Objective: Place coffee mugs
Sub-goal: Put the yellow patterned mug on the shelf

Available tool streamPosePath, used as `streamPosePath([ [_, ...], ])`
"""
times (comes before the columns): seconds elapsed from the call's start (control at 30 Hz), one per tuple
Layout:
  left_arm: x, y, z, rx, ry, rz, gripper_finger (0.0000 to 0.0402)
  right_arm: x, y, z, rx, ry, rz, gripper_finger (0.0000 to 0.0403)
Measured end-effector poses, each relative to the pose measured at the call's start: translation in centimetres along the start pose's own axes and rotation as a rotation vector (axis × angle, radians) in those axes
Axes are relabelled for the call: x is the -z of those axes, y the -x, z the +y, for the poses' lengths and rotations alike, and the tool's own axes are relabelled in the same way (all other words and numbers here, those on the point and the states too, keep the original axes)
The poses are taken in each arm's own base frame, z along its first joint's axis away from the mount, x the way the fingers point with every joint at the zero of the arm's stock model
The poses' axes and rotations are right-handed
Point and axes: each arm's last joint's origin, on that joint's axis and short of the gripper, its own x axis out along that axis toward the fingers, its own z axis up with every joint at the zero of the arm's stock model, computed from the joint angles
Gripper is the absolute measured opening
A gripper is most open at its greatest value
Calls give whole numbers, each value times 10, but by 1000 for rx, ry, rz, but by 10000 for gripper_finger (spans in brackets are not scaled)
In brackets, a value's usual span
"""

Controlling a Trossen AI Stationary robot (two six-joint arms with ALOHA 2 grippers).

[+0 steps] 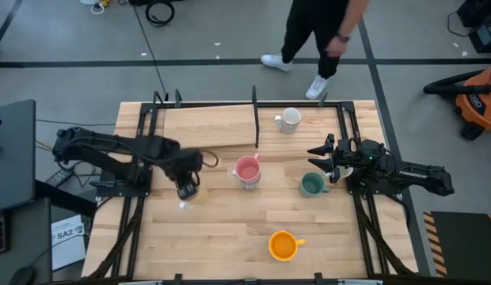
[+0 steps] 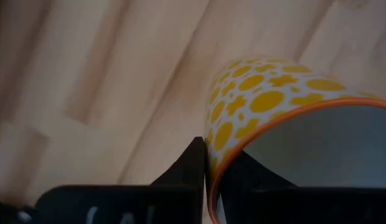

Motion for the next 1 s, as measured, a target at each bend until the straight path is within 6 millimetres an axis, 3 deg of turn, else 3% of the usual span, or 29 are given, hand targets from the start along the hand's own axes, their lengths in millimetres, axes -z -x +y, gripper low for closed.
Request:
streamPosePath([
  [0.3,-38,51,34,-73,-69,-213,29,0,0,0,0,0,0,185],
  [0.5,-62,72,64,-177,-90,-278,29,0,0,0,0,0,0,185],
  [0.73,-113,77,94,-255,-179,-271,29,0,0,0,0,0,0,185],
  [1.0,-182,65,129,-319,-289,-241,29,0,0,0,0,0,0,185],
])
